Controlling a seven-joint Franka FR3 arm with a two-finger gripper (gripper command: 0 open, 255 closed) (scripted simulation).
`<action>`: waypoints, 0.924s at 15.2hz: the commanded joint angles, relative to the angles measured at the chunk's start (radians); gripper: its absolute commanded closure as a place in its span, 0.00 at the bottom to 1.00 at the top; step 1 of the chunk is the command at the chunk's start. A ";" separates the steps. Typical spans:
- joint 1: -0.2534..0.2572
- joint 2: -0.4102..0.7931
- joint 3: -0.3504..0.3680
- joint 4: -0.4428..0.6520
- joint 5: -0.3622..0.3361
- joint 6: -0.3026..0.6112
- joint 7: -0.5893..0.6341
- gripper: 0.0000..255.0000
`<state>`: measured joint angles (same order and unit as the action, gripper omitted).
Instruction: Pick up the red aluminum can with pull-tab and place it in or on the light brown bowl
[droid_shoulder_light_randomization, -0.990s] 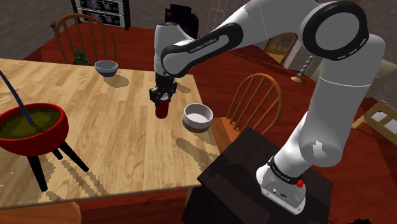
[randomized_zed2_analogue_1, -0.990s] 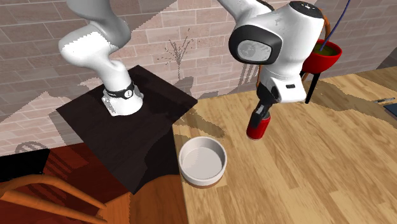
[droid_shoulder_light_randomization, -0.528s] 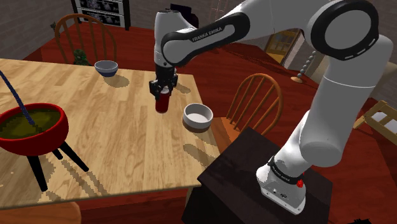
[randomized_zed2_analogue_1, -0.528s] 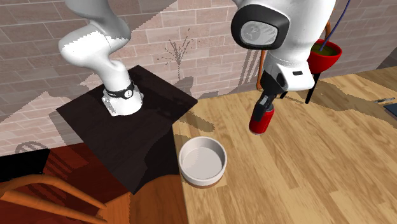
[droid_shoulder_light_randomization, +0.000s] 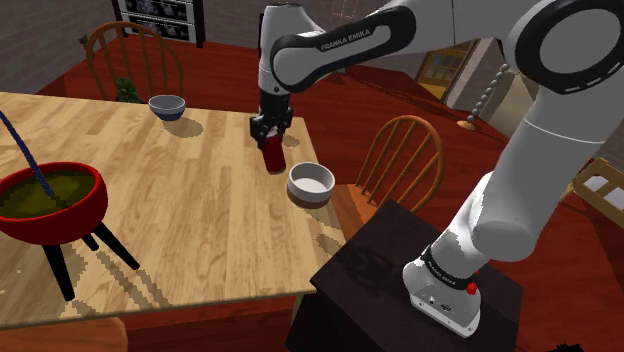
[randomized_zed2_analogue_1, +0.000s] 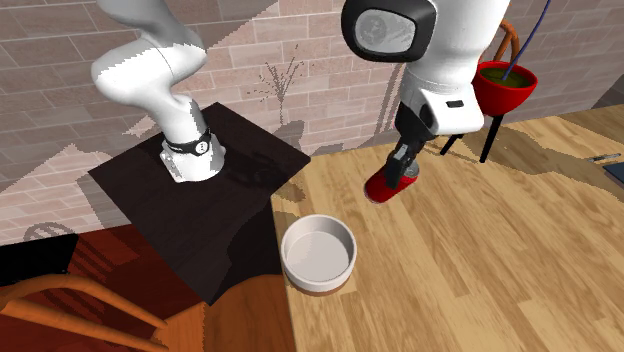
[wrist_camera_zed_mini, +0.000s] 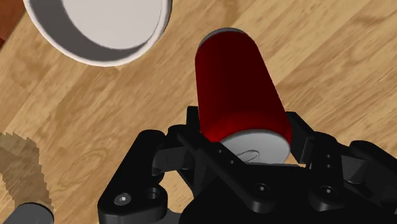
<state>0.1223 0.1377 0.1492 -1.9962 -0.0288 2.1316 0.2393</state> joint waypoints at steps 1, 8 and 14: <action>-0.024 -0.053 -0.015 -0.064 0.011 0.012 -0.044 1.00; -0.097 -0.219 -0.086 -0.234 0.030 0.018 -0.198 1.00; -0.141 -0.295 -0.142 -0.329 0.026 0.036 -0.296 1.00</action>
<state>-0.0162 -0.1581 0.0110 -2.3132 -0.0025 2.1552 -0.0494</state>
